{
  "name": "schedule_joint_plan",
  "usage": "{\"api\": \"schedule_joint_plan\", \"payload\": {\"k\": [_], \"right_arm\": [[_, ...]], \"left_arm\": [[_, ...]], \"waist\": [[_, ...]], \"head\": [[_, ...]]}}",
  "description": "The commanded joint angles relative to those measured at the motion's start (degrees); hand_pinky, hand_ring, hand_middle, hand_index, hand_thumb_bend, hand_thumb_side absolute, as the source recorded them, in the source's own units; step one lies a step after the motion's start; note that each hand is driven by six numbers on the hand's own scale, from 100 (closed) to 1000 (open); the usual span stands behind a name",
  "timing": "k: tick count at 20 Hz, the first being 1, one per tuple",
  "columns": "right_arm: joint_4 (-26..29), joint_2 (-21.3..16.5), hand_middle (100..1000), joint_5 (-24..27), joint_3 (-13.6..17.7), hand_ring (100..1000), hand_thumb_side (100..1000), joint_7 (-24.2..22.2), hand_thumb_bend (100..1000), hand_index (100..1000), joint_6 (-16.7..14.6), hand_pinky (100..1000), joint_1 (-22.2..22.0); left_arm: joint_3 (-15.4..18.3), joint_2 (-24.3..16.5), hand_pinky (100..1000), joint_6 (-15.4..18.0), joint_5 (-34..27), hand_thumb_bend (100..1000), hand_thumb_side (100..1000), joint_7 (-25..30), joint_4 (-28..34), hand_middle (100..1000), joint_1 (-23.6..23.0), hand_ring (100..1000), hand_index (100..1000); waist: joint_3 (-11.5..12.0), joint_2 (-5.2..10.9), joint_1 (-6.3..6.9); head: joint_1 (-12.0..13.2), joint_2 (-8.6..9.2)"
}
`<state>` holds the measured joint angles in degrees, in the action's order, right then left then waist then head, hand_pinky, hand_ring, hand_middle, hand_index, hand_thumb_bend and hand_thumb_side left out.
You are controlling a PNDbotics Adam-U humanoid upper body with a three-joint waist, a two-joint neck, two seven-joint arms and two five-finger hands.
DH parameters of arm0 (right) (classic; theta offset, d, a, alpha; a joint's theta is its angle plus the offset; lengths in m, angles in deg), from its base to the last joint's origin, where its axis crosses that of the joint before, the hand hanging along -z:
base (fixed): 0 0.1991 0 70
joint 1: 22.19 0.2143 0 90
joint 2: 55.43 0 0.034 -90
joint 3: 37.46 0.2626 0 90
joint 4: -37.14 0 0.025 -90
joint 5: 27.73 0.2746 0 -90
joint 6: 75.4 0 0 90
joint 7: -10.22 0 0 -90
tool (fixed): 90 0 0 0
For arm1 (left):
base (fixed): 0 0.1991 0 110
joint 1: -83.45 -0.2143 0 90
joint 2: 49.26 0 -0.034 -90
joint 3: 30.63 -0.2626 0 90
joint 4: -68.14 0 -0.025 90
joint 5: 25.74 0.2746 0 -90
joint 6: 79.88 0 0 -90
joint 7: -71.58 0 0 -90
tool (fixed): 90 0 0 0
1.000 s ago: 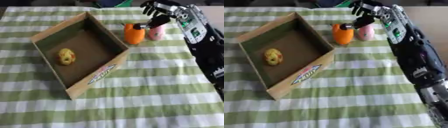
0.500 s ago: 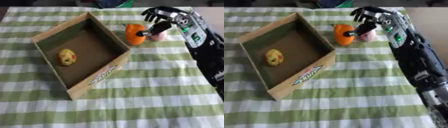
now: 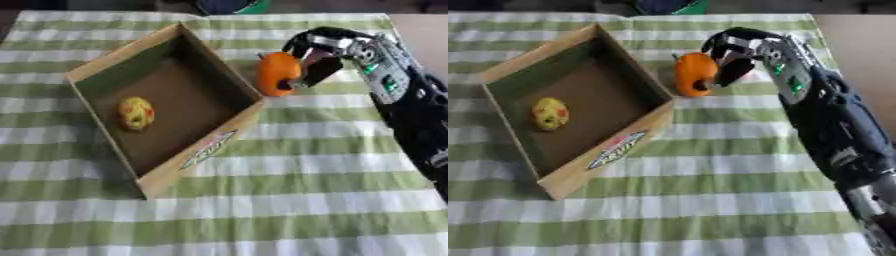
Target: Pick up objects on the table and place them in the box.
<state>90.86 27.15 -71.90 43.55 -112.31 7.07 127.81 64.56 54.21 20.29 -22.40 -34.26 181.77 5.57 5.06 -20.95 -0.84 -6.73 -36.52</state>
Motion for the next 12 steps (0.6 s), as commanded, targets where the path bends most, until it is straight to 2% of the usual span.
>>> {"api": "schedule_joint_plan", "payload": {"k": [1,6,7,11,12], "right_arm": [[-0.88,-0.73,615,-1.85,-0.24,797,447,0.78,488,828,-0.60,743,0.68],[-1.03,-0.28,471,-1.45,0.15,716,484,3.84,303,689,0.11,708,0.67],[-0.66,-0.27,460,-0.85,0.20,705,479,4.33,281,679,0.30,703,0.64],[1.95,-0.39,406,1.96,0.09,650,424,4.34,102,648,0.89,685,0.52],[2.56,-0.46,397,2.71,0.04,642,404,3.90,100,642,1.11,680,0.50]], "left_arm": [[0.39,-0.38,572,-0.18,0.23,100,986,-0.05,0.97,688,0.59,706,778],[0.38,-0.35,572,-0.35,0.20,100,985,0.04,0.97,689,0.58,706,778],[0.39,-0.36,572,-0.35,0.21,100,985,0.04,0.97,689,0.55,706,778],[0.36,-0.37,572,-0.45,0.26,100,987,0.17,0.97,691,0.50,707,778],[0.35,-0.37,572,-0.48,0.28,100,987,0.22,0.97,691,0.49,707,778]], "waist": [[0.08,0.91,0.06],[0.03,0.91,0.09],[0.02,0.92,0.10],[-0.11,0.95,0.09],[-0.14,0.96,0.09]], "head": [[0.05,0.73],[0.11,0.66],[0.12,0.62],[0.16,0.49],[0.15,0.49]]}}
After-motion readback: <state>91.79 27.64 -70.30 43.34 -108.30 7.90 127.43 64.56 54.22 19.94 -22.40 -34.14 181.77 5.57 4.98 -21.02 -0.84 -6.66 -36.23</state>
